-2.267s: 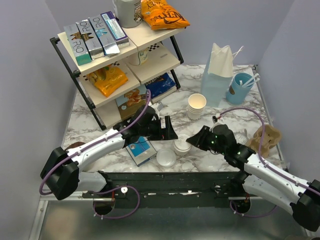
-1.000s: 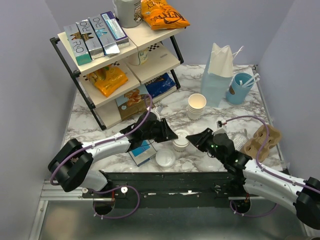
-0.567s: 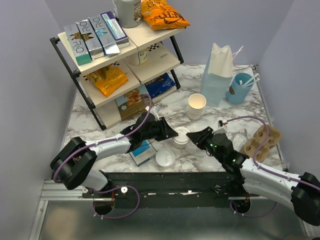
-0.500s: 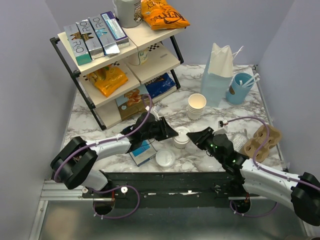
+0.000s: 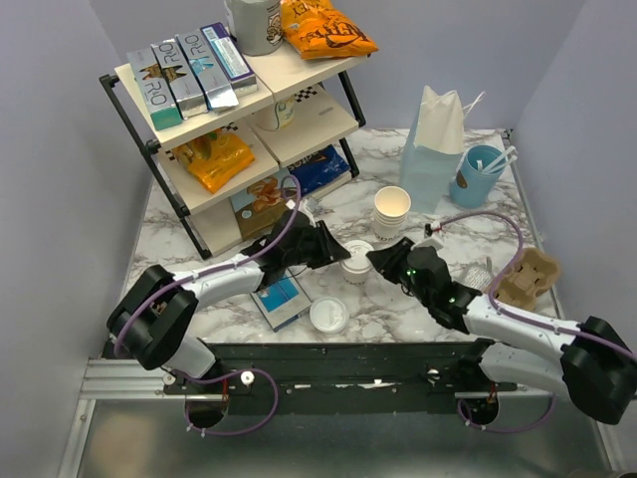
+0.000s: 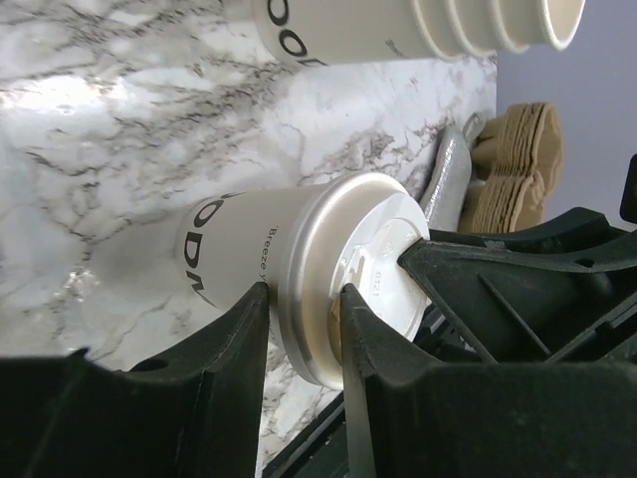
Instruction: Pack the takeout coffee
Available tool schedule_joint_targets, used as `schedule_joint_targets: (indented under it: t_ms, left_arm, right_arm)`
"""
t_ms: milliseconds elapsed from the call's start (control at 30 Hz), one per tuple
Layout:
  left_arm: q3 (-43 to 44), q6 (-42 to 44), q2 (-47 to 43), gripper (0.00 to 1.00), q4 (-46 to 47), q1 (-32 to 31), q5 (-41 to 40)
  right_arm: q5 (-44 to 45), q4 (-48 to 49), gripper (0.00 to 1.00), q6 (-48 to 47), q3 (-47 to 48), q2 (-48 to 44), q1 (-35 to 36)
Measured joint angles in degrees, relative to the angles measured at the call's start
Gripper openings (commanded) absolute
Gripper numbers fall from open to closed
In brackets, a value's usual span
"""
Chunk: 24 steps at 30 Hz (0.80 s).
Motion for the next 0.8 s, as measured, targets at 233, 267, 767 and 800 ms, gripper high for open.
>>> schedule_joint_targets:
  t_ms: [233,267,767,800]
  left_arm:
    - [-0.15,1.73,-2.62,0.07,-4.22,6.49,-0.17]
    - [-0.17,1.90,-2.97,0.07,-4.76,7.37,-0.22]
    - [-0.52,6.45,-8.81,0.41,-13.29,15.56,-3.19]
    - [-0.52,6.71,-9.03,0.45,-13.51,15.56,-3.21]
  right_arm:
    - [-2.78,0.85,0.01,-2.38,10.60,12.72,0.04]
    - [-3.15,1.03,0.01,-2.91,12.15,14.45,0.04]
    - [-10.54,2.12,0.05,-7.98,26.18,29.70,0.42]
    - [-10.51,1.92,0.09,-8.02,26.18,29.70,0.44]
